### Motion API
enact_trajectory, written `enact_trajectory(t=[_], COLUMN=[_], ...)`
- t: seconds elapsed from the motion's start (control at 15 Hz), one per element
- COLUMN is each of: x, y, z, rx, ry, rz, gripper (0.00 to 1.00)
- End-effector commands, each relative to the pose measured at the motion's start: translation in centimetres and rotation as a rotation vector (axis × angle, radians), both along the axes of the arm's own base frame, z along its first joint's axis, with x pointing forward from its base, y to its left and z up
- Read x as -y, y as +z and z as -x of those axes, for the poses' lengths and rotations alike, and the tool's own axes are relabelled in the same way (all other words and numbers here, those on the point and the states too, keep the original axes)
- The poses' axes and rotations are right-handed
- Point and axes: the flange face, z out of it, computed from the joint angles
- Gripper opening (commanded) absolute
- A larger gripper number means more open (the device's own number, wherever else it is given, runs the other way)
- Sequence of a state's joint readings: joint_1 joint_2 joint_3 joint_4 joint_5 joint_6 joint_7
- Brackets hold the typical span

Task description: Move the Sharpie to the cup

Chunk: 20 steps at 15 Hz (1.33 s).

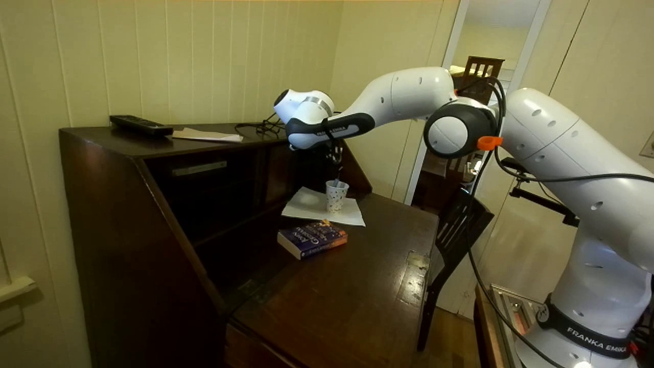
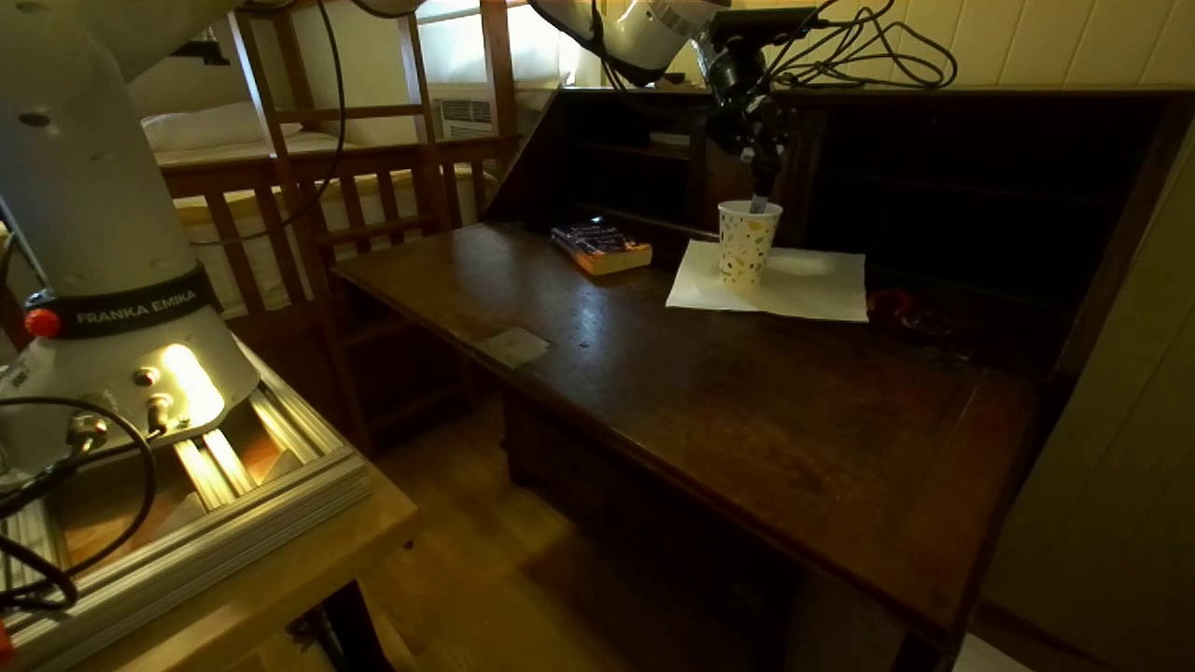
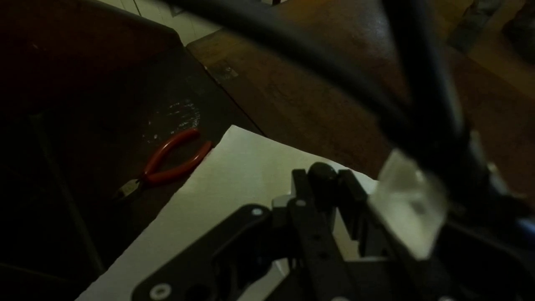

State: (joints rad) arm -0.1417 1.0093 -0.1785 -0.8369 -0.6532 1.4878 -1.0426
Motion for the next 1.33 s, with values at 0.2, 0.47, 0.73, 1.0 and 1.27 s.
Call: enact_trajectory(t=[0.2,0.47,0.73,1.0,1.27], x=[0.1,-0.1,-0.6,-0.5,-0.4], y=[1.4,5.6,13.1,20.3,23.9], z=[0.1,1.3,4.0,7.7,10.0], rx=[-0.010,0.022,0.091,0.157,0.247], ry=[-0.039,-0.111,-0.221,-0.352,-0.502], rz=[0.023,-0.017,-0.136,-0.254,-0.356], gripper=[0.67,0.95,1.00,1.00,1.00])
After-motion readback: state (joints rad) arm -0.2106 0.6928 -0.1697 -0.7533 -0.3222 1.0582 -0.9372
